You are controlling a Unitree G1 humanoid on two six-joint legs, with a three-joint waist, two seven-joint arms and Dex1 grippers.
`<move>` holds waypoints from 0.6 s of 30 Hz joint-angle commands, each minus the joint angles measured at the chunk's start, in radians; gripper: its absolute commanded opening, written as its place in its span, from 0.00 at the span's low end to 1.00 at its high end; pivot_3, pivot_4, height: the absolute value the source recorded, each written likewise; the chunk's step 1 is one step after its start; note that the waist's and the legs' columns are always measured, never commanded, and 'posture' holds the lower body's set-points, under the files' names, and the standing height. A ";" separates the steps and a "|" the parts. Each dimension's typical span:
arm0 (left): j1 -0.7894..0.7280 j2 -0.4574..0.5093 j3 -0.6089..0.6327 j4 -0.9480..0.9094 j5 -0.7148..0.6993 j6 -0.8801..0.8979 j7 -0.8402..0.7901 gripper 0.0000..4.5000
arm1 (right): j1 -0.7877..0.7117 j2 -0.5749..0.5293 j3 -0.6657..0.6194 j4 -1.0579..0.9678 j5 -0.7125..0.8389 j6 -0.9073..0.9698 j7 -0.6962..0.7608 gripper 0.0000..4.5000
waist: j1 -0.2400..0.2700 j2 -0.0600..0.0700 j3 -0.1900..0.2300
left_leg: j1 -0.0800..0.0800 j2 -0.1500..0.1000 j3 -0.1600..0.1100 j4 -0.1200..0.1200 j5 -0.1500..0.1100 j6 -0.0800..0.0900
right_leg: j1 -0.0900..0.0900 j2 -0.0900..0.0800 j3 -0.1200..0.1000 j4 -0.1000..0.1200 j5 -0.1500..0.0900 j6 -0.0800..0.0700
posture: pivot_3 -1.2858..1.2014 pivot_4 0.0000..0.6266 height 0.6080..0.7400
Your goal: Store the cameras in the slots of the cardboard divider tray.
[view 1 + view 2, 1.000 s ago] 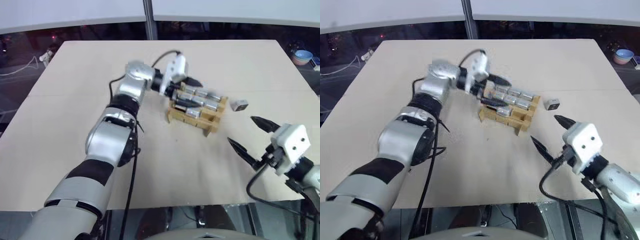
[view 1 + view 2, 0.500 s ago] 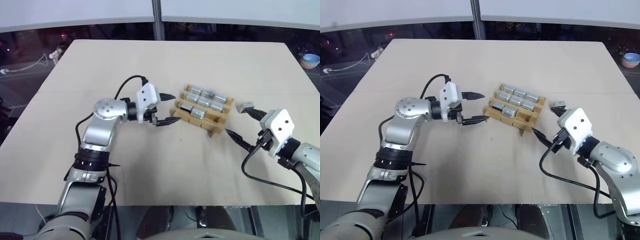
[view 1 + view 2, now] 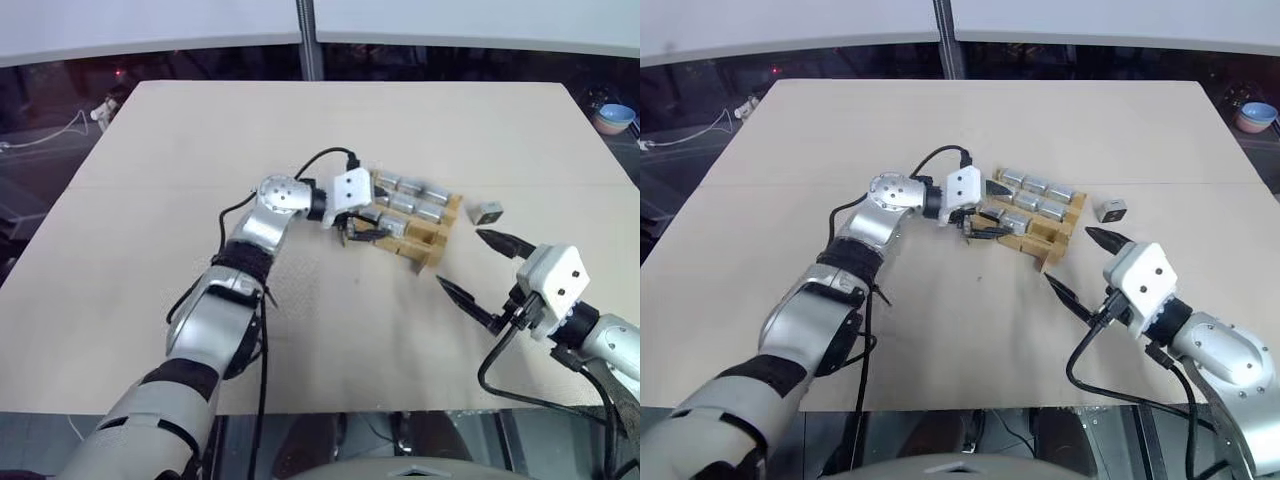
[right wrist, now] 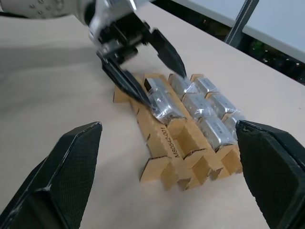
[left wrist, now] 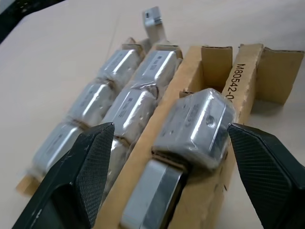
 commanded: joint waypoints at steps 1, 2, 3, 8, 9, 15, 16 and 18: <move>-0.073 -0.002 -0.011 0.094 0.042 -0.116 0.007 0.88 | 0.006 0.001 -0.030 -0.070 0.015 0.032 -0.033 1.00 | 0.000 0.000 0.000 | 0.000 0.000 0.000 0.000 0.000 0.000 | 0.000 0.000 0.000 0.000 0.000 0.000 | 0.52 0.24 1.00; -0.089 -0.001 -0.018 0.120 0.055 -0.141 0.009 0.88 | 0.007 0.002 -0.035 -0.080 0.019 0.042 -0.040 1.00 | 0.001 0.000 0.000 | 0.000 0.000 0.000 0.000 0.000 0.000 | 0.000 0.000 0.000 0.000 0.000 0.000 | 0.52 0.24 1.00; -0.105 0.000 -0.024 0.149 0.070 -0.167 0.013 0.88 | 0.008 0.002 -0.040 -0.088 0.023 0.052 -0.047 1.00 | 0.001 -0.001 0.000 | 0.000 0.000 0.000 0.000 0.000 0.000 | 0.000 0.000 0.000 0.000 0.000 0.000 | 0.52 0.24 1.00; -0.157 -0.007 -0.029 0.233 0.108 -0.241 0.040 0.88 | 0.011 0.004 -0.053 -0.117 0.030 0.087 -0.074 1.00 | 0.001 -0.001 -0.001 | 0.001 0.000 0.000 0.001 0.000 0.000 | 0.001 0.000 -0.001 0.001 0.000 0.000 | 0.52 0.24 1.00; -0.165 -0.008 -0.025 0.243 0.106 -0.249 0.039 0.88 | 0.012 0.006 -0.055 -0.122 0.032 0.093 -0.079 1.00 | 0.001 -0.001 -0.001 | 0.001 0.000 0.000 0.001 0.000 0.000 | 0.001 0.000 -0.001 0.001 0.000 0.000 | 0.52 0.24 1.00; -0.218 -0.019 -0.007 0.289 0.109 -0.258 0.068 0.88 | 0.013 0.009 -0.052 -0.136 0.035 0.112 -0.094 1.00 | 0.002 -0.001 -0.001 | 0.000 0.000 0.000 0.002 0.000 0.000 | 0.001 0.000 -0.003 0.001 0.000 0.001 | 0.52 0.24 1.00; -0.227 -0.020 -0.005 0.297 0.112 -0.255 0.076 0.88 | 0.013 0.009 -0.051 -0.136 0.035 0.113 -0.095 1.00 | 0.002 -0.001 -0.001 | 0.000 0.000 0.000 0.002 0.000 0.000 | 0.001 0.000 -0.003 0.001 0.000 0.001 | 0.52 0.24 1.00; -0.240 -0.022 0.002 0.309 0.110 -0.248 0.086 0.88 | 0.014 0.009 -0.050 -0.136 0.034 0.113 -0.097 1.00 | 0.002 -0.002 0.000 | 0.000 0.000 0.000 0.002 0.000 0.000 | 0.001 0.000 -0.004 0.001 0.000 0.001 | 0.52 0.24 1.00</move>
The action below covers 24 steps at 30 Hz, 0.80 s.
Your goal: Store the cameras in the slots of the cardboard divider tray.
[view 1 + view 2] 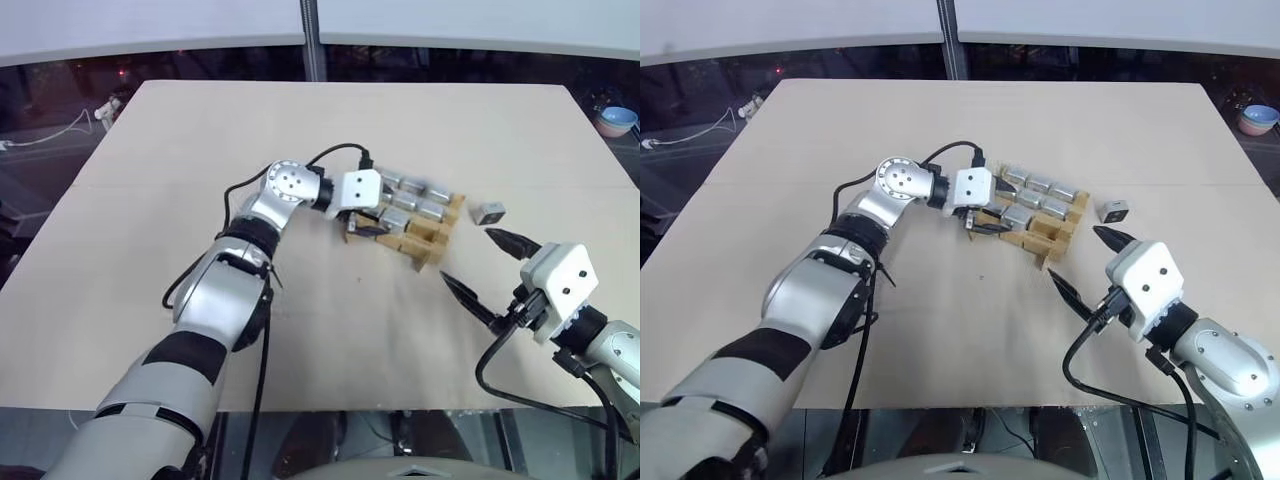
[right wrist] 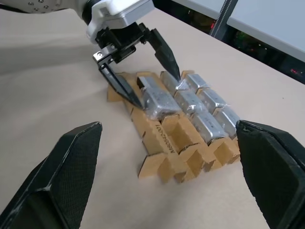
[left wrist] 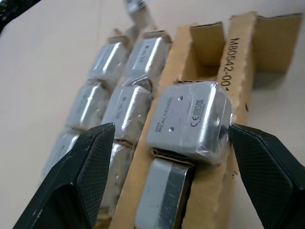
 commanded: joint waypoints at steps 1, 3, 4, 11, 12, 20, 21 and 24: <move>-0.061 -0.002 0.046 0.006 -0.009 -0.006 0.048 0.88 | 0.002 0.001 -0.019 -0.042 0.008 -0.004 -0.007 1.00 | 0.000 0.000 0.000 | 0.000 0.000 0.000 0.000 0.000 0.000 | 0.000 0.000 0.000 0.000 0.000 0.000 | 0.52 0.24 1.00; -0.071 -0.005 0.056 0.011 -0.012 0.000 0.046 0.88 | 0.003 0.001 -0.018 -0.042 0.007 -0.005 -0.008 1.00 | 0.000 0.000 0.000 | 0.000 0.000 0.000 0.000 0.000 0.000 | 0.000 0.000 -0.001 0.000 0.000 0.000 | 0.52 0.24 1.00; -0.076 -0.007 0.066 0.012 -0.020 0.006 0.038 0.88 | 0.004 0.002 -0.018 -0.042 0.007 -0.006 -0.008 1.00 | -0.001 0.000 0.000 | 0.000 0.000 0.000 0.000 0.000 0.000 | 0.000 0.000 0.000 0.000 0.000 0.000 | 0.52 0.24 1.00; -0.090 -0.013 0.080 0.026 -0.005 0.016 0.034 0.88 | 0.004 0.005 -0.012 -0.036 0.004 -0.011 -0.008 1.00 | -0.005 0.000 0.000 | 0.000 0.000 0.000 0.000 0.000 0.000 | 0.000 0.000 0.000 0.000 0.000 0.000 | 0.52 0.24 1.00; -0.089 -0.013 0.079 0.028 -0.003 0.019 0.031 0.88 | 0.003 0.006 -0.012 -0.036 0.005 -0.010 -0.009 1.00 | -0.005 0.000 0.000 | 0.000 0.000 0.000 0.000 0.000 0.000 | 0.000 0.000 0.000 0.000 0.000 0.000 | 0.52 0.24 1.00; -0.081 0.001 0.105 0.010 -0.045 0.030 -0.170 0.88 | 0.027 0.009 -0.020 -0.044 0.006 -0.015 -0.007 1.00 | -0.009 0.000 0.000 | 0.000 0.000 0.000 0.000 0.000 0.000 | 0.000 0.000 -0.001 0.000 0.000 0.000 | 0.52 0.24 1.00; -0.079 0.003 0.101 0.010 -0.036 0.021 -0.169 0.88 | 0.030 0.010 -0.019 -0.044 0.005 -0.017 -0.008 1.00 | -0.011 0.000 0.000 | 0.000 0.000 0.000 0.000 0.000 0.000 | 0.000 0.000 -0.001 0.000 0.000 0.000 | 0.52 0.24 1.00; -0.074 0.000 0.070 0.020 0.019 -0.015 -0.102 0.88 | 0.036 0.016 -0.007 -0.041 -0.005 -0.024 -0.012 1.00 | -0.013 0.000 0.000 | 0.000 0.000 0.000 0.000 0.000 0.000 | 0.000 0.000 -0.001 0.000 0.000 0.000 | 0.52 0.24 1.00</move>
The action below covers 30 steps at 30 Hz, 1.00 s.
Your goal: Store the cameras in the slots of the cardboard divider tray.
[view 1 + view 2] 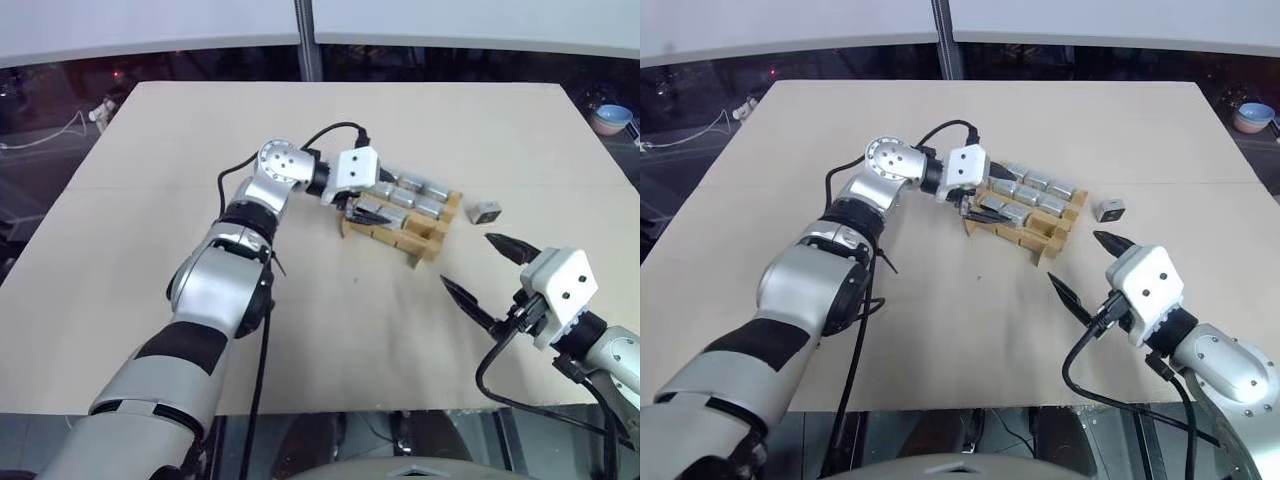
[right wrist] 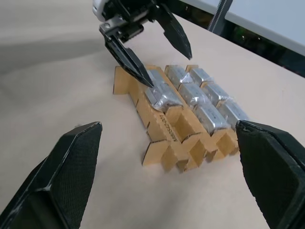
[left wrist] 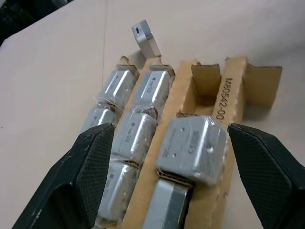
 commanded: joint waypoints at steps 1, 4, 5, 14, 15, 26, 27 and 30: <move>-0.015 -0.001 -0.024 -0.013 0.043 -0.047 0.058 0.88 | 0.004 0.007 -0.008 -0.033 -0.006 -0.021 -0.009 1.00 | 0.000 0.000 0.000 | 0.000 0.000 0.000 0.000 0.000 0.000 | 0.000 0.000 0.000 0.000 0.000 0.000 | 0.52 0.24 1.00; -0.014 -0.010 -0.040 -0.007 0.065 -0.068 0.074 0.88 | 0.014 0.009 -0.013 -0.036 -0.009 -0.023 -0.007 1.00 | -0.003 0.000 0.000 | 0.000 0.000 0.000 0.000 0.000 0.000 | 0.000 0.000 0.000 0.000 0.000 0.000 | 0.52 0.24 1.00; -0.014 -0.013 -0.044 -0.004 0.071 -0.071 0.075 0.88 | 0.019 0.009 -0.015 -0.037 -0.010 -0.024 -0.006 1.00 | -0.002 0.000 0.000 | 0.000 0.000 0.000 0.000 0.000 0.000 | 0.000 0.000 0.000 0.000 0.000 0.000 | 0.52 0.24 1.00; -0.026 -0.007 -0.091 0.015 0.152 -0.127 0.169 0.88 | 0.058 0.023 -0.017 -0.050 -0.031 -0.035 -0.008 1.00 | -0.010 0.000 0.000 | 0.000 0.000 0.000 0.000 0.000 0.000 | 0.000 0.000 0.000 0.000 0.000 0.000 | 0.52 0.24 1.00; -0.027 -0.006 -0.100 0.017 0.165 -0.135 0.188 0.88 | 0.060 0.025 -0.017 -0.050 -0.032 -0.037 -0.009 1.00 | -0.010 0.000 0.000 | 0.000 0.000 0.000 0.000 0.000 0.000 | 0.000 0.000 0.001 0.000 0.000 0.000 | 0.52 0.24 1.00; -0.033 -0.013 -0.109 0.029 0.179 -0.146 0.210 0.69 | 0.072 0.033 -0.015 -0.048 -0.046 -0.050 -0.005 1.00 | -0.010 0.000 0.000 | 0.001 0.000 0.000 0.000 0.000 0.000 | 0.000 0.000 0.001 0.001 0.000 0.000 | 0.52 0.24 1.00; -0.033 -0.013 -0.103 0.030 0.171 -0.143 0.194 0.60 | 0.073 0.034 -0.014 -0.048 -0.047 -0.051 -0.006 1.00 | -0.010 0.000 0.000 | 0.001 0.000 0.000 0.000 0.000 0.000 | 0.000 0.000 0.001 0.001 0.000 0.000 | 0.52 0.24 1.00; -0.038 -0.015 -0.078 0.034 0.140 -0.119 0.146 0.32 | 0.073 0.035 -0.011 -0.045 -0.053 -0.052 -0.005 1.00 | -0.010 0.000 0.000 | 0.000 0.000 0.000 0.000 0.000 0.000 | 0.000 0.000 0.000 0.000 0.000 0.000 | 0.52 0.24 1.00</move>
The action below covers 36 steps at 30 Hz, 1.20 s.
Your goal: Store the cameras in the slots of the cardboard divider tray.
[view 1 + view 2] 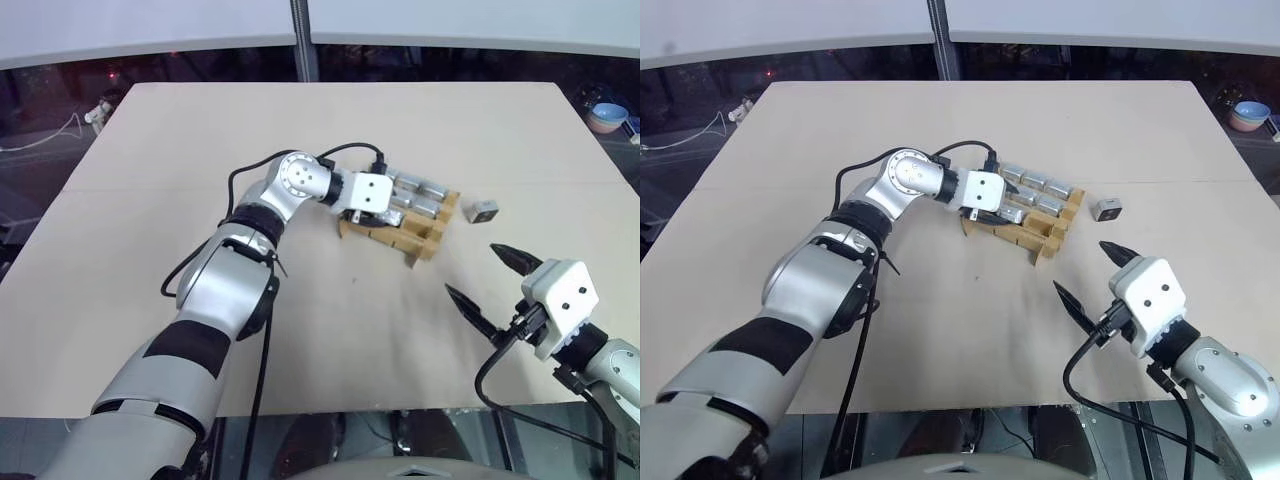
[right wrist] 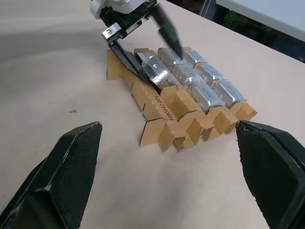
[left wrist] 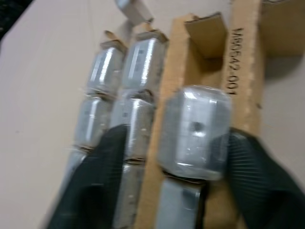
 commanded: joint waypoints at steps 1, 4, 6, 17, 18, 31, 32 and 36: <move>-0.035 -0.002 0.052 0.000 -0.057 0.032 -0.053 0.23 | -0.002 0.004 -0.011 -0.039 -0.004 -0.028 -0.004 1.00 | 0.000 0.000 0.000 | 0.000 0.000 0.000 0.000 0.000 0.000 | 0.000 0.000 0.000 0.000 0.000 0.000 | 0.52 0.24 1.00; -0.046 -0.006 0.074 0.003 -0.082 0.058 -0.099 0.16 | -0.006 0.004 -0.010 -0.037 -0.006 -0.027 -0.003 1.00 | 0.000 0.000 0.000 | 0.000 0.000 0.000 0.000 0.000 0.000 | 0.000 0.000 0.000 0.000 0.000 0.000 | 0.52 0.24 1.00; -0.072 -0.020 0.123 0.018 -0.132 0.167 -0.150 0.16 | -0.010 0.005 -0.008 -0.035 -0.007 -0.026 -0.003 1.00 | 0.000 0.000 0.000 | 0.000 0.000 0.000 0.000 0.000 0.000 | 0.000 0.000 0.000 0.000 0.000 0.000 | 0.52 0.24 1.00; -0.134 -0.041 0.144 0.053 -0.119 0.338 -0.240 0.16 | -0.013 0.009 -0.011 -0.054 0.000 -0.007 -0.010 1.00 | -0.003 0.000 0.000 | 0.000 0.000 0.000 0.001 0.000 0.000 | 0.000 0.000 -0.001 0.000 0.000 0.000 | 0.52 0.24 1.00; -0.131 -0.039 0.139 0.054 -0.111 0.334 -0.246 0.16 | -0.009 0.010 -0.012 -0.058 0.000 -0.005 -0.011 1.00 | -0.003 0.000 0.000 | 0.000 0.000 0.000 0.001 0.000 0.000 | 0.000 0.000 -0.001 0.000 0.000 0.000 | 0.52 0.24 1.00; -0.119 -0.003 0.110 0.059 -0.043 0.285 -0.246 0.16 | 0.026 0.017 -0.005 -0.081 -0.003 -0.006 -0.035 1.00 | -0.002 0.000 0.000 | 0.000 0.000 0.000 0.001 0.000 0.000 | 0.000 0.000 0.000 0.000 0.000 0.000 | 0.52 0.24 1.00; -0.120 -0.001 0.104 0.060 -0.035 0.280 -0.240 0.16 | 0.030 0.017 -0.008 -0.081 -0.001 -0.009 -0.032 1.00 | -0.003 0.000 0.000 | 0.000 0.000 0.000 0.001 0.000 0.000 | 0.000 0.000 0.000 0.000 0.000 0.000 | 0.52 0.24 1.00; -0.123 -0.004 0.078 0.063 -0.001 0.249 -0.196 0.16 | 0.047 0.018 -0.015 -0.081 0.001 -0.022 -0.022 1.00 | -0.004 0.000 0.000 | 0.000 0.000 0.000 0.001 0.000 0.000 | 0.000 0.000 0.000 0.001 0.000 0.000 | 0.52 0.24 1.00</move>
